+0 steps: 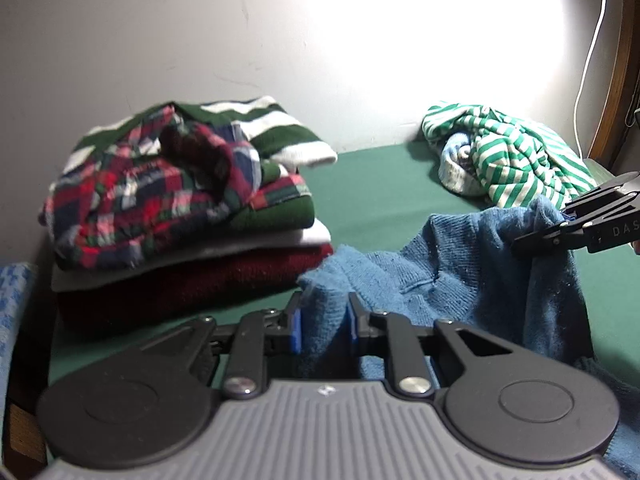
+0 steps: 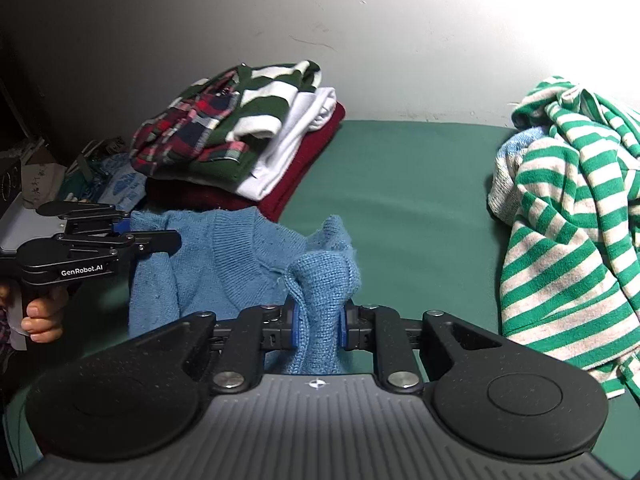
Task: Fold clothes
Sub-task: 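Grasp the blue sweater with the right gripper while the left gripper grasps it too, then lift the blue sweater off the bed with both grippers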
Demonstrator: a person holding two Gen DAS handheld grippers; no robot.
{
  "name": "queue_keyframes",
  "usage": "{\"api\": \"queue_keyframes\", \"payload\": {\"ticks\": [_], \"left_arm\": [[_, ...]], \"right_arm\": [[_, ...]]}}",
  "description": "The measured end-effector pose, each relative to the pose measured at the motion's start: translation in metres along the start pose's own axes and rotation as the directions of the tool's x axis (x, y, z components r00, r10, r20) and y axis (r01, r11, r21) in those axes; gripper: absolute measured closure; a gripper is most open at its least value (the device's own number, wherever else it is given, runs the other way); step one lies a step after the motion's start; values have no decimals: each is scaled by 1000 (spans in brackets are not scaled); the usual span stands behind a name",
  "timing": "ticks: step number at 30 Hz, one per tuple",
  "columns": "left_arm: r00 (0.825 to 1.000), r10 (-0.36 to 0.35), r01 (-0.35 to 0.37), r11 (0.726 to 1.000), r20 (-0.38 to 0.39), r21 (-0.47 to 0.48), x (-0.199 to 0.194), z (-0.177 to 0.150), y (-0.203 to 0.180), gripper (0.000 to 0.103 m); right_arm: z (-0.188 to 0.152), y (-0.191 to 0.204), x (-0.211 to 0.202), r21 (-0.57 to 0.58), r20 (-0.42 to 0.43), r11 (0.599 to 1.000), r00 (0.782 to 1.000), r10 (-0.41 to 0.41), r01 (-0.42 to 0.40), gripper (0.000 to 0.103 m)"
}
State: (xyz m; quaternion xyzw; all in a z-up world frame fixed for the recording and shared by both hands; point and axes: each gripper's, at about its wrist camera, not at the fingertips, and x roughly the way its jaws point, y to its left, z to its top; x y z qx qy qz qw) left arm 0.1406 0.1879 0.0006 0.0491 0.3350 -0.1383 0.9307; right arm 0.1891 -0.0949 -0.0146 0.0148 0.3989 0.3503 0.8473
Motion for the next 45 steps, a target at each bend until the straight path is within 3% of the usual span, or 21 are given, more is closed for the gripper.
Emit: {"api": "queue_keyframes", "payload": {"ticks": [18,45], "left_arm": [[996,84,-84,996,-4,-3,-15,-3,-13,84],[993,121,-122,992,11,19,-70,-10,-34,84]], "right_arm": [[-6,22,-20,-60,39,996,998,-58,60,85],[-29,59,-66,-100,80,992,995,-65,73,85]]}}
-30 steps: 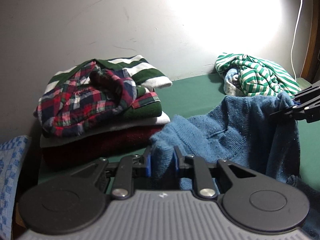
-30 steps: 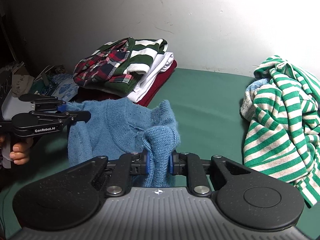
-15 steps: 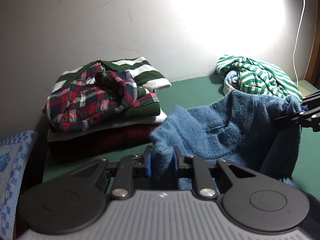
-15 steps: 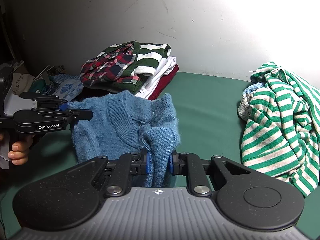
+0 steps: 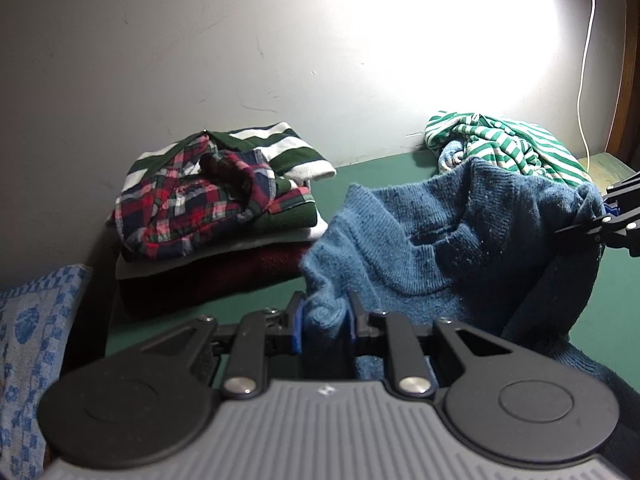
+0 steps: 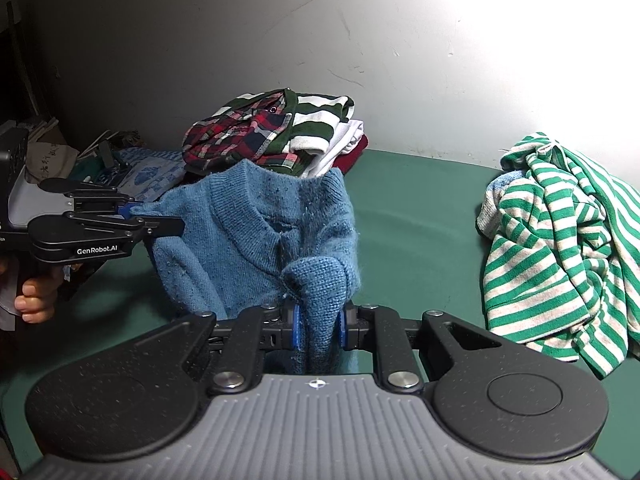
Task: Fold clothes
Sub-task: 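Lift the blue sweater off the bed with both grippers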
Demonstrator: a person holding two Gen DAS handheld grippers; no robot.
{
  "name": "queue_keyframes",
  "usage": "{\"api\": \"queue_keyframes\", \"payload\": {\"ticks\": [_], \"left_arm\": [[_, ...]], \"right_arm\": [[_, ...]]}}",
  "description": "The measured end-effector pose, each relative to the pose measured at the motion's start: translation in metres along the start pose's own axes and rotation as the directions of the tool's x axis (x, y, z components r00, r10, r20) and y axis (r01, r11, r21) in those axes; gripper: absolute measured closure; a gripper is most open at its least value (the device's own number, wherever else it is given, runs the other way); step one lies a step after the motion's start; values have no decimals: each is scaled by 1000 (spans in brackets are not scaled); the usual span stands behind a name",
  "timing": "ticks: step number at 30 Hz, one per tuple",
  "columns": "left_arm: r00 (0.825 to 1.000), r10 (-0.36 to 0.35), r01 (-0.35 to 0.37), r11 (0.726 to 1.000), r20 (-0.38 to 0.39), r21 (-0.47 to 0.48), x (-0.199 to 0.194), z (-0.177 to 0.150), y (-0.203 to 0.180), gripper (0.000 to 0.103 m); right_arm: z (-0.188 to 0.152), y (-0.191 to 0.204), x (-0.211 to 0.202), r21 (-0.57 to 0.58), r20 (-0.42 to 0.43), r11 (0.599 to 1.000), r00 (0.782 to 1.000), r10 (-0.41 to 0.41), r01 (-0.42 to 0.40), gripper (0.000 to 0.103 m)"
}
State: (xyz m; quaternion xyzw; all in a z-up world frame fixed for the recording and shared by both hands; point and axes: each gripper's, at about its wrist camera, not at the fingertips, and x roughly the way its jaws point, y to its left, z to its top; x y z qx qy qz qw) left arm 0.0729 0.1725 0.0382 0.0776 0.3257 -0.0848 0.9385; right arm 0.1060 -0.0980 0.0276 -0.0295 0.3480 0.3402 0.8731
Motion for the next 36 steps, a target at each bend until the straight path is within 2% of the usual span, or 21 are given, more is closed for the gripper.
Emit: {"api": "queue_keyframes", "payload": {"ticks": [18,36], "left_arm": [[999,52,-52,999,-10,8,-21,-12,-9,84],[998,52,-52,999,-21,-1,-31,-24,-10,84]], "right_arm": [[-10,5,-13,-4,8,1000,1000,2,-2,85],[-18,15,-20,-25,9,1000,1000,-10,10,85]]}}
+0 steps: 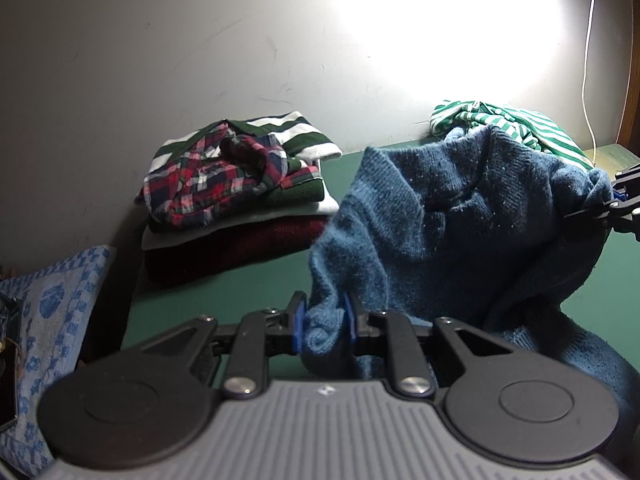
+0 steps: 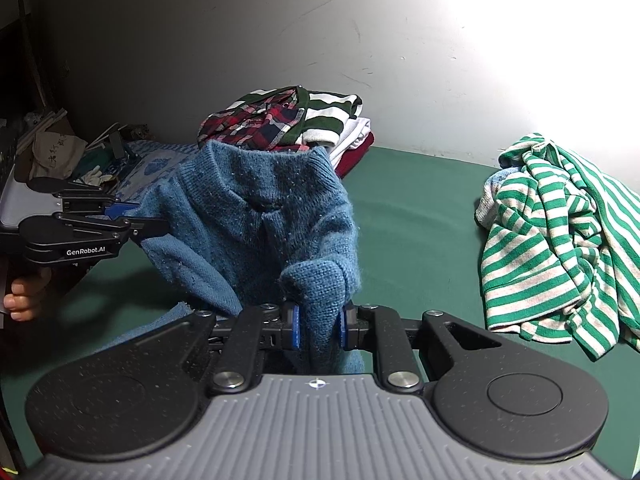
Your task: Fold clothes
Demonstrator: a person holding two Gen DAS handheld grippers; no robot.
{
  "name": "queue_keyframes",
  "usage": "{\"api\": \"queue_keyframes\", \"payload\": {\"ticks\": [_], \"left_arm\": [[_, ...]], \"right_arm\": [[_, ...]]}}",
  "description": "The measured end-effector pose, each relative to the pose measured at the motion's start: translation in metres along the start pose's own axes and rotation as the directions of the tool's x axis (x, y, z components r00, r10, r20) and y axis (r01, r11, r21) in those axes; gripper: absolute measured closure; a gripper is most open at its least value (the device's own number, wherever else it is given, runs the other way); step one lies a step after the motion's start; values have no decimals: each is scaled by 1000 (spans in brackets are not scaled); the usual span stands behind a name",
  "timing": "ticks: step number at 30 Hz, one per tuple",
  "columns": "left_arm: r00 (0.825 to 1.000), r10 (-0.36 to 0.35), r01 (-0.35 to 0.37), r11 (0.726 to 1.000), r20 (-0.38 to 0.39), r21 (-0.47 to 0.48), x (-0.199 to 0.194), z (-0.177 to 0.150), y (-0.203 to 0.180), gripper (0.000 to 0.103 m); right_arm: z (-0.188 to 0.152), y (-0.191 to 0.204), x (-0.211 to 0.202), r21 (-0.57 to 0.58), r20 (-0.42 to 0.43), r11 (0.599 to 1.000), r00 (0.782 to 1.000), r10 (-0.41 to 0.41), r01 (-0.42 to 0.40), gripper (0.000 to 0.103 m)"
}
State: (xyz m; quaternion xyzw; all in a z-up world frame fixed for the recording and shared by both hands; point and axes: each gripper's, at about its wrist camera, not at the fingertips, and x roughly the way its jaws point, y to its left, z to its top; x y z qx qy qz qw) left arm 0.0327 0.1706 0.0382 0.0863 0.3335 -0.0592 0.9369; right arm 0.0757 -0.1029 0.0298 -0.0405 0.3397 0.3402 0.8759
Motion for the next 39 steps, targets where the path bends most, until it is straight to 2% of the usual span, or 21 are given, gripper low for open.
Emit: {"api": "queue_keyframes", "payload": {"ticks": [15,21,23,25,28,32,33,34,36,39], "left_arm": [[1000,-21,21,999,8,-33,-10,-13,6,84],[999,-17,18,999,38,-40,-24,-12,8,84],[999,-13,15,999,45,-40,-28,-12,8,86],[998,-8,10,999,56,-39,-32,-11,8,97],[998,-11,13,999,64,-40,-36,-10,7,96],[999,-15,16,1000,29,-27,-27,-14,3,96],[1000,-20,21,999,15,-24,-24,-16,2,94],[1000,-25,25,999,4,-26,-21,-17,2,86],[999,-37,37,999,-7,-27,-15,-19,2,83],[998,-59,59,998,-15,-32,-5,-17,8,72]], "right_arm": [[-8,1,-6,-7,-4,1000,1000,3,-3,85],[-12,1,-11,-7,-3,1000,1000,5,-5,85],[-13,0,-12,-4,-4,1000,1000,5,-5,85],[-14,0,-14,-1,-4,1000,1000,6,-6,85],[-16,3,-16,-1,-1,1000,1000,8,-8,85],[-21,7,-13,-10,-9,1000,1000,-2,2,85],[-22,7,-12,-12,-12,1000,1000,-4,4,85],[-24,8,-10,-16,-14,1000,1000,-7,7,85],[-27,9,-8,-17,-16,1000,1000,-12,12,85],[-29,8,-6,-15,-17,1000,1000,-13,12,85]]}}
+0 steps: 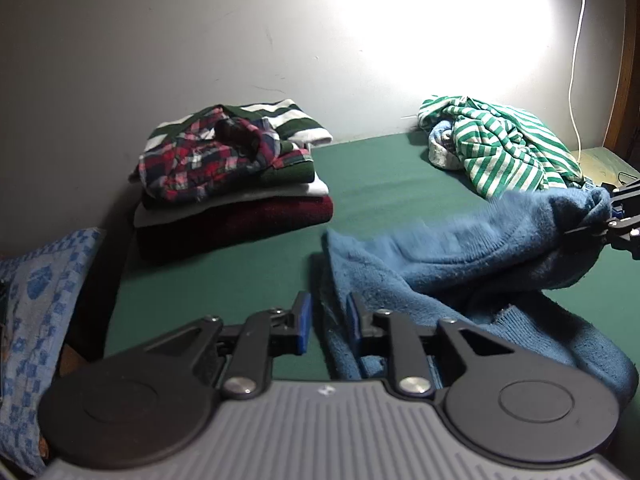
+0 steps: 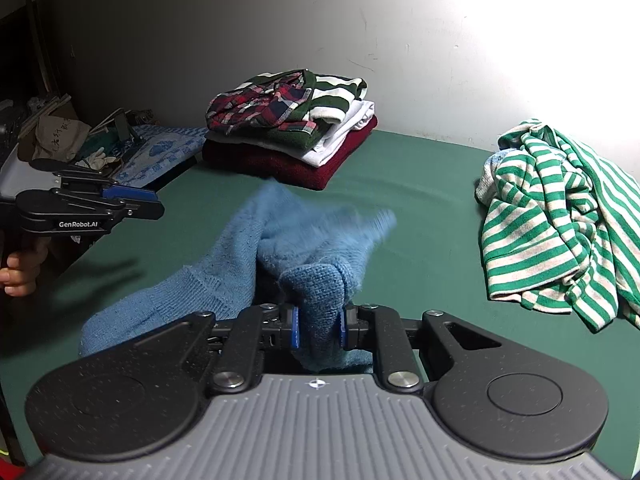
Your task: Fold clothes
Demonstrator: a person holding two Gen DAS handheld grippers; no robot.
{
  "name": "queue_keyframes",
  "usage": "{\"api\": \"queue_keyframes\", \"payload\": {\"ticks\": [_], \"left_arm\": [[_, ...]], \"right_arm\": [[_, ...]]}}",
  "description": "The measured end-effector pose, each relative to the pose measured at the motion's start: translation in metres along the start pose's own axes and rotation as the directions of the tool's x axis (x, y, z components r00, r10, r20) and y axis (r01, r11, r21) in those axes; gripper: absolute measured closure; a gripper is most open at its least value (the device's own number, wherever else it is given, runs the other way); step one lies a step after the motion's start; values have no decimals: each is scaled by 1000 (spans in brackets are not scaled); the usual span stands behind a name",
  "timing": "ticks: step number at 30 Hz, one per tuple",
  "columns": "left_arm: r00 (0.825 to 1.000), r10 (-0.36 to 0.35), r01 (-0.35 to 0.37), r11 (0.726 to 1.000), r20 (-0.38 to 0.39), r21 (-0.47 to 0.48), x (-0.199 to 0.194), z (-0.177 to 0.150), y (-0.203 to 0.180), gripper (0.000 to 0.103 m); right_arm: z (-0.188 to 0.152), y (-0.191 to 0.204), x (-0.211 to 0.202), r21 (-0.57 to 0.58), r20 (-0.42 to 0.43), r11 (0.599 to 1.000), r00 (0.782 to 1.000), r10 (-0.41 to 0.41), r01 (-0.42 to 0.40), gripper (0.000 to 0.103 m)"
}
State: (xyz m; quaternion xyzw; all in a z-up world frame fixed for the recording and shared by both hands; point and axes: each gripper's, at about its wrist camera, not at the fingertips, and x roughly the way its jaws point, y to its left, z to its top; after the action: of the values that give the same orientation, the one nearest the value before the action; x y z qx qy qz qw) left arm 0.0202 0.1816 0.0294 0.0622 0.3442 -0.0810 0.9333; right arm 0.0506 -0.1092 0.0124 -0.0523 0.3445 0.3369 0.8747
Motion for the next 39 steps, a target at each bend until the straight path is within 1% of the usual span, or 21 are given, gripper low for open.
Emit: {"api": "queue_keyframes", "payload": {"ticks": [1,3,5,6,9,11,12,13,15,18,19,22,25,26,27,30,33,35,36,37,39], "left_arm": [[1000,-6,6,1000,-8,-8,6,1,4,66],[999,-30,28,999,-35,-42,21,5,14,59],[996,-56,50,995,-65,-84,35,7,22,57],[996,-56,50,995,-73,-92,41,8,24,57],[992,-86,77,993,-90,-94,58,14,25,54],[987,-125,116,989,-102,-89,72,21,25,45],[984,-143,134,987,-106,-86,79,24,25,37],[982,-153,144,986,-112,-79,87,28,25,35],[979,-159,153,987,-126,-56,105,35,25,35],[975,-159,157,987,-157,-23,134,46,27,40],[973,-164,163,986,-166,-18,142,49,28,40],[962,-209,208,978,-177,-25,159,57,29,38],[946,-255,257,966,-198,-19,171,60,26,35],[944,-260,264,965,-205,-8,174,58,24,36],[942,-262,268,963,-211,3,176,57,22,40],[936,-271,281,960,-223,11,181,53,19,61],[937,-279,283,959,-210,-8,181,52,19,63],[941,-272,273,962,-200,-23,180,52,20,70],[944,-269,269,963,-192,-29,178,51,19,80],[950,-258,258,966,-176,-24,174,51,17,87],[963,-230,232,973,-137,-1,163,50,13,89]], "right_arm": [[-1,0,0,0,-1,1000,1000,0,0,85],[-1,-2,2,2,-2,1000,1000,-3,3,85],[-1,-5,3,7,0,1000,1000,-8,8,85],[0,-7,4,15,1,1000,1000,-12,12,85],[2,-17,8,56,-4,998,1000,-4,4,85],[0,-23,10,84,-12,996,1000,11,-10,85],[-1,-25,11,95,-17,995,1000,19,-17,85],[-2,-27,12,102,-21,995,1000,23,-21,85],[-4,-30,14,113,-27,993,999,29,-26,85],[-3,-32,17,127,-31,991,999,36,-32,85],[-3,-33,19,126,-33,992,999,36,-31,84],[-2,-36,22,132,-35,991,999,33,-28,84],[-1,-40,27,148,-39,989,999,32,-25,84],[-1,-42,28,153,-40,988,999,31,-25,84],[0,-44,29,159,-41,987,999,32,-25,84],[1,-47,32,165,-43,986,999,28,-21,84],[3,-49,36,167,-49,986,999,20,-11,83],[4,-50,38,173,-53,985,998,18,-8,83],[5,-51,40,179,-55,984,998,17,-7,82],[6,-52,41,186,-57,983,998,19,-8,79],[8,-55,44,201,-64,979,998,25,-12,77]]}}
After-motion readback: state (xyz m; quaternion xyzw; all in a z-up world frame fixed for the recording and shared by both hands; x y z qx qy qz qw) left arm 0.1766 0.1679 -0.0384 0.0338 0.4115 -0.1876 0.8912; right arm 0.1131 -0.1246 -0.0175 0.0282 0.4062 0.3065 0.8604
